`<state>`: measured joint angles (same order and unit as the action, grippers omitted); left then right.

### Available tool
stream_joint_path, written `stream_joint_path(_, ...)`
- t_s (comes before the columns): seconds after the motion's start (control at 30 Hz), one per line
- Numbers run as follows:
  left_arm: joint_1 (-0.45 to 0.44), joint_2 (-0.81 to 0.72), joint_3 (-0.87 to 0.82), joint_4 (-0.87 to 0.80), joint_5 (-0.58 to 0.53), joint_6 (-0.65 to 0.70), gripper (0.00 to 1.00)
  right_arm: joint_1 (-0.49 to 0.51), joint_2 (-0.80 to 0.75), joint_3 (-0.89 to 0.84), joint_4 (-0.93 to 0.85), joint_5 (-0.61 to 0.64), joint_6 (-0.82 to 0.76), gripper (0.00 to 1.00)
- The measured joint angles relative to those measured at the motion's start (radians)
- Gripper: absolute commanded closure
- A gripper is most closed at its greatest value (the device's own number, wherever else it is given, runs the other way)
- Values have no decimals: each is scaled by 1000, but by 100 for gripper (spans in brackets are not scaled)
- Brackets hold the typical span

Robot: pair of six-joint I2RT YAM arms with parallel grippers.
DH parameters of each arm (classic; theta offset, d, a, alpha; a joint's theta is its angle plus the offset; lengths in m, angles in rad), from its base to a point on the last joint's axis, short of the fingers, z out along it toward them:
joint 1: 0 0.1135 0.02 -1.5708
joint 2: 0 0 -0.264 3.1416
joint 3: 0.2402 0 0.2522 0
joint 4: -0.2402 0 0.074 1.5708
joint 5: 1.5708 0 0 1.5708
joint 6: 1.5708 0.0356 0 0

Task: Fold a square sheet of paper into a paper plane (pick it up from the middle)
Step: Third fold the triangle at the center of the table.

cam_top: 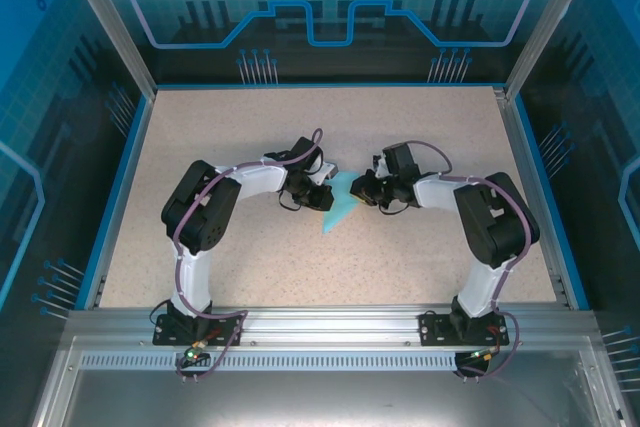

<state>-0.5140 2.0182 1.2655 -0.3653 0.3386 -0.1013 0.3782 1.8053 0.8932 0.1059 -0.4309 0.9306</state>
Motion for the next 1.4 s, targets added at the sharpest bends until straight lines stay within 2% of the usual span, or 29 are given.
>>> stream_joint_path(0.33, 0, 0, 2, -1, 8, -5, 80, 1, 70, 0, 11, 11, -4, 89)
stream_joint_path(0.47, -2, -9, 2, -5, 13, -27, 70, 1, 70, 0, 10, 11, -16, 89)
stream_joint_path(0.63, 6, -55, 0, -50, -39, -69, 60, 2, 71, 0, 10, 10, -20, 89)
stream_joint_path(0.67, 11, -70, -2, -56, -49, -83, 60, 2, 72, 0, 10, 10, -20, 89)
stream_joint_path(0.83, 29, -193, -40, -45, -65, -198, 71, 1, 74, 0, 13, 7, -19, 89)
stream_joint_path(1.03, 23, -242, -110, 58, 114, -343, 76, 1, 74, 0, 13, 7, -18, 90)
stream_joint_path(1.23, 10, -148, -130, 159, 255, -449, 77, 1, 74, 0, 13, 7, -16, 90)
stream_joint_path(1.4, 6, -79, -143, 191, 344, -484, 77, 1, 75, 0, 13, 6, -16, 90)
